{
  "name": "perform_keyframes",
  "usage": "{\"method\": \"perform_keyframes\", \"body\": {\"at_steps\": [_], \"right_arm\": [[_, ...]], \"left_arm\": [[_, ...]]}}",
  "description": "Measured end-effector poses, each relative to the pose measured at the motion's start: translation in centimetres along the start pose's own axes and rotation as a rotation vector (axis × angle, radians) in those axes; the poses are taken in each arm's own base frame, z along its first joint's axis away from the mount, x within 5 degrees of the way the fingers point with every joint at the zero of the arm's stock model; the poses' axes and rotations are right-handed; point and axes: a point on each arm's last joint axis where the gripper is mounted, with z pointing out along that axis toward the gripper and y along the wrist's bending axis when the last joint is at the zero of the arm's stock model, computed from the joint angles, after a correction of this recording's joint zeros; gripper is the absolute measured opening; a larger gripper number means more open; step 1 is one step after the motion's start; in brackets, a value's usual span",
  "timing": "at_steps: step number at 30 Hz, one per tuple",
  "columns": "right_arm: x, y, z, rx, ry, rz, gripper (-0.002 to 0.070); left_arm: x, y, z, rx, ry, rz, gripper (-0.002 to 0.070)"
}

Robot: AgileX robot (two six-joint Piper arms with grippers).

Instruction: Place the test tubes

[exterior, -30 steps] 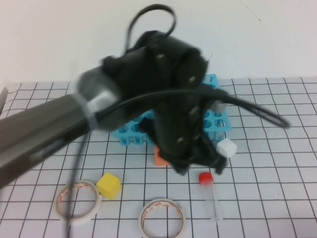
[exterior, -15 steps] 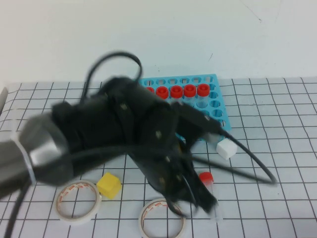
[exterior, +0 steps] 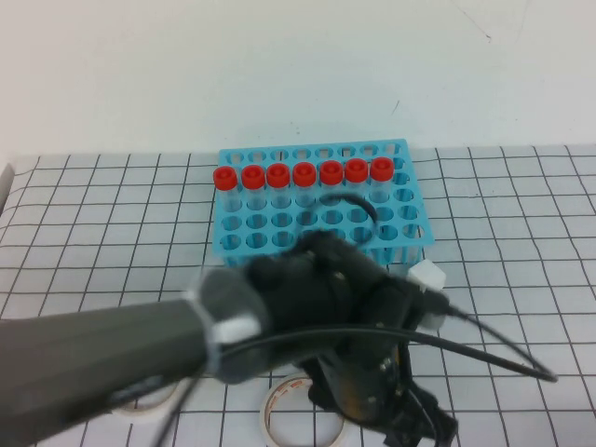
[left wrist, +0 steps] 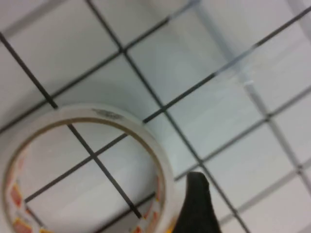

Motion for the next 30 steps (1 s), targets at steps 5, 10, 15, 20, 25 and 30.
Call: {"method": "perform_keyframes", "body": {"at_steps": [5,10,15,20,25,30], "right_arm": [[0.0,0.0,0.0,0.000,0.000,0.000,-0.0001],[0.0,0.0,0.0,-0.001,0.000,0.002,-0.0001],[0.0,0.0,0.0,-0.001,0.000,0.002,-0.0001],[0.0,0.0,0.0,-0.002,0.001,0.002,-0.0001],[0.0,0.0,0.0,-0.002,0.001,0.002,-0.0001],[0.0,0.0,0.0,-0.002,0.001,0.002,-0.0001]], "left_arm": [[-0.5,0.0,3.8,-0.029,0.074,-0.048,0.0462],[-2.7,-0.7,3.7,-0.027,0.009,-0.060,0.0462],[-4.5,-1.0,2.4,-0.049,-0.079,-0.075,0.0463],[-4.9,-1.2,3.1,-0.044,-0.068,-0.100,0.0463],[-4.2,-0.9,5.6,-0.071,0.030,-0.118,0.0428],[-4.0,-0.7,6.8,-0.093,0.063,-0.114,0.0362]]}}
